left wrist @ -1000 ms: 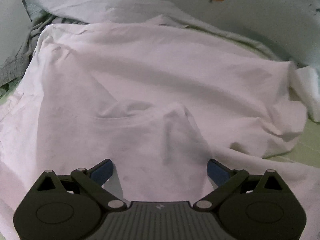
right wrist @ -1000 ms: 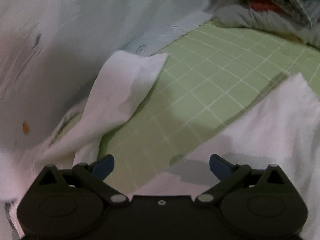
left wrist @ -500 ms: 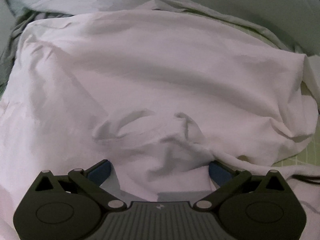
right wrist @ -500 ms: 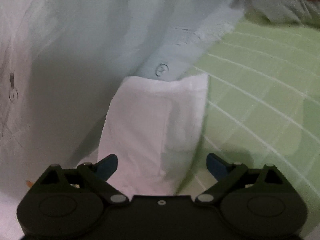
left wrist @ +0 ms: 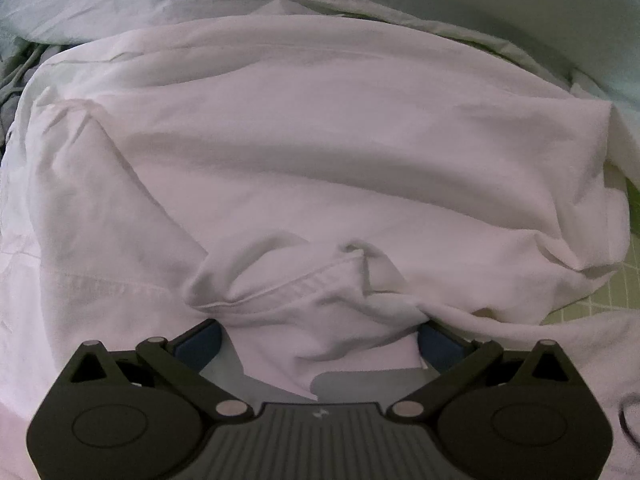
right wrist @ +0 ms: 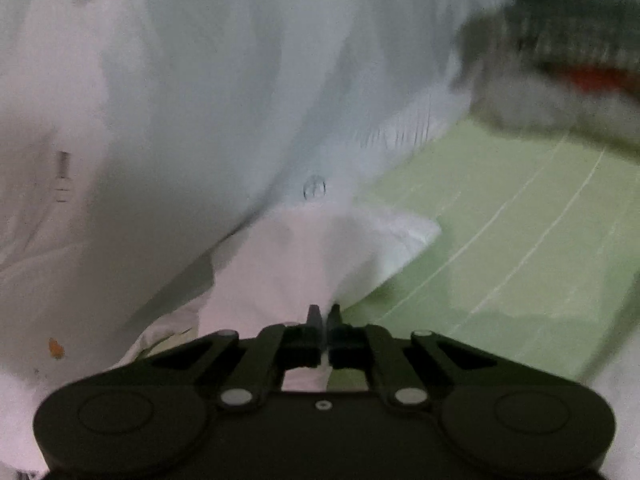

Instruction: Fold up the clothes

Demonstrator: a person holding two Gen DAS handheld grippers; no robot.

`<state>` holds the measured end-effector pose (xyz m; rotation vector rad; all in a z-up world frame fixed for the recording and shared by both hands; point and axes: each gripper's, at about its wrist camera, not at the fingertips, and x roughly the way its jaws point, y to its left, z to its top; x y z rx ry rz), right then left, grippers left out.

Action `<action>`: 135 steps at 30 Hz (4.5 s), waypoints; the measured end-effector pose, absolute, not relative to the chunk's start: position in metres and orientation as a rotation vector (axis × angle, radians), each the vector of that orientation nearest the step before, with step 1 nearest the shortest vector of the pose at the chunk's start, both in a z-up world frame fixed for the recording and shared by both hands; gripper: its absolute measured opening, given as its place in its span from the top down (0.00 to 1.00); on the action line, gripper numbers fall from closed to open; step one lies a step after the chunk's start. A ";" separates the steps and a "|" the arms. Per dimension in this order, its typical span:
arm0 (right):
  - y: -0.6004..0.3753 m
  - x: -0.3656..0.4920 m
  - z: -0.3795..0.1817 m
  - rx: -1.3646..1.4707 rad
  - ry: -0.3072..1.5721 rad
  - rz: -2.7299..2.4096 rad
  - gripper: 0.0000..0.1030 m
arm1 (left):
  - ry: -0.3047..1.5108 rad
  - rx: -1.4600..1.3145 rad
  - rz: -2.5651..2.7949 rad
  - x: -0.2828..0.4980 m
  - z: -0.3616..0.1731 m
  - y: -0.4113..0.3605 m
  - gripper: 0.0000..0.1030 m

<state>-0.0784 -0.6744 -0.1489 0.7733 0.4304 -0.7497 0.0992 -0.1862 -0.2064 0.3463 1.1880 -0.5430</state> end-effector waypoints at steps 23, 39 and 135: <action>-0.650 -0.048 -0.030 0.255 0.339 -0.766 0.98 | 1.145 0.341 -0.562 0.088 -0.204 -0.173 0.00; -0.713 -0.087 -0.145 0.539 0.567 -1.002 0.21 | 1.190 0.358 -0.552 0.096 -0.205 -0.179 0.00; -0.483 -0.097 -0.167 0.830 0.654 -0.581 0.00 | 0.902 -0.054 -0.410 0.118 -0.145 0.020 0.05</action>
